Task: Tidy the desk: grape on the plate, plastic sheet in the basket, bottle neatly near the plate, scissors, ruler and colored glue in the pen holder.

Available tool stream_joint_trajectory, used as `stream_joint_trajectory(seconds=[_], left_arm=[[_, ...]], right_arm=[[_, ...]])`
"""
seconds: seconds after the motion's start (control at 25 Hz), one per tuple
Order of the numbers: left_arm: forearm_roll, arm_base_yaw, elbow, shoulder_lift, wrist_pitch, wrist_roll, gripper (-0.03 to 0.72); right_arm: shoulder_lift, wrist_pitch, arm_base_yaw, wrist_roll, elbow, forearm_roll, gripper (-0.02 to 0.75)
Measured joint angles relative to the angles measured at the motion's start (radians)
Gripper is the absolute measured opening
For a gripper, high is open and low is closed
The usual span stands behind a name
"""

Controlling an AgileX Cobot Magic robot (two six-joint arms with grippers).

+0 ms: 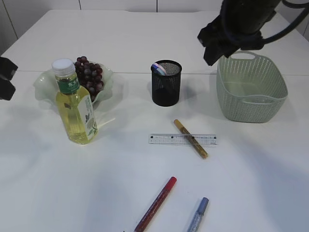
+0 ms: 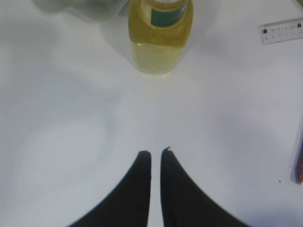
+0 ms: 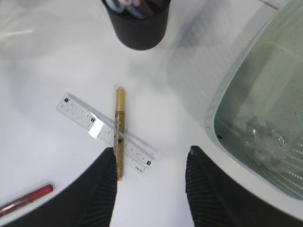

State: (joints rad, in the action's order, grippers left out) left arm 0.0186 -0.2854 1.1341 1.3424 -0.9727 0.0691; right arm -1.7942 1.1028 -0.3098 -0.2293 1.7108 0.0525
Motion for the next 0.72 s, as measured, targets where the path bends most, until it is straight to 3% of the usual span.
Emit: stream_joint_trajectory(seconds=[0.12, 0.36, 0.72], left_arm=[[-0.002, 0.000, 0.000, 0.000, 0.041, 0.000, 0.131], [-0.011, 0.000, -0.002, 0.033, 0.054, 0.000, 0.403], [-0.019, 0.000, -0.086, 0.146, 0.054, 0.000, 0.445]], right_arm=[[-0.016, 0.005, -0.076, -0.073, 0.000, -0.027, 0.384], [-0.120, -0.014, -0.184, -0.253, 0.000, -0.035, 0.384], [-0.243, -0.016, -0.202, -0.529, 0.026, -0.034, 0.384]])
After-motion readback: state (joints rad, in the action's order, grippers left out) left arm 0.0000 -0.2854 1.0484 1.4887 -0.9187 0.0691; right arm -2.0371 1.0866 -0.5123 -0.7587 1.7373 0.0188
